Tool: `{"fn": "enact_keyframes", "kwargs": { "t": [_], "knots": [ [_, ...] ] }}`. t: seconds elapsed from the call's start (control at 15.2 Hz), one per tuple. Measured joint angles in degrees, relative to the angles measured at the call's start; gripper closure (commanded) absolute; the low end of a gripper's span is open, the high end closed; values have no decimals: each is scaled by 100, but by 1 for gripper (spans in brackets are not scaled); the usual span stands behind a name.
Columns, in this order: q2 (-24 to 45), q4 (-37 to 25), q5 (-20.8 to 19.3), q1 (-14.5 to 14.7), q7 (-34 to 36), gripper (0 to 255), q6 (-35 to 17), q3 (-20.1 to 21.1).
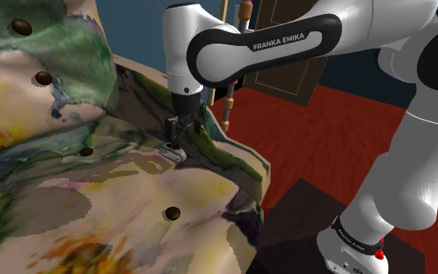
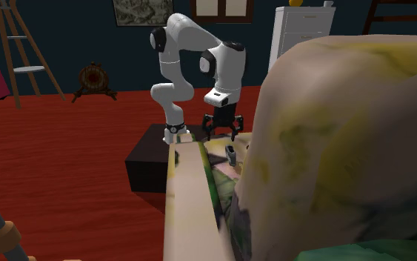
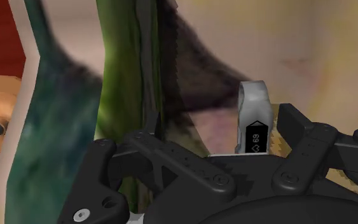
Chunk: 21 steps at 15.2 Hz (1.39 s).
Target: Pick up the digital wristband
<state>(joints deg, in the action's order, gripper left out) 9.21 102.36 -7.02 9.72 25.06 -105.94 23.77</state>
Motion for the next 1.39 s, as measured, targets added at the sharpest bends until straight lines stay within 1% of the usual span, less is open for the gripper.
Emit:
{"fn": "enact_keyframes", "kwargs": {
  "t": [0.13,0.26,0.46,0.73,0.79,1.39],
  "knots": [
    [483,-543,-207,155,184,0,73,36],
    [806,-853,-346,265,293,0,73,38],
    [956,-853,-416,301,347,0,-71,24],
    [1011,-644,-453,299,385,0,-326,10],
    [1027,-624,-461,302,395,255,-361,7],
    [1034,-592,-468,303,402,255,-411,7]
  ]
}}
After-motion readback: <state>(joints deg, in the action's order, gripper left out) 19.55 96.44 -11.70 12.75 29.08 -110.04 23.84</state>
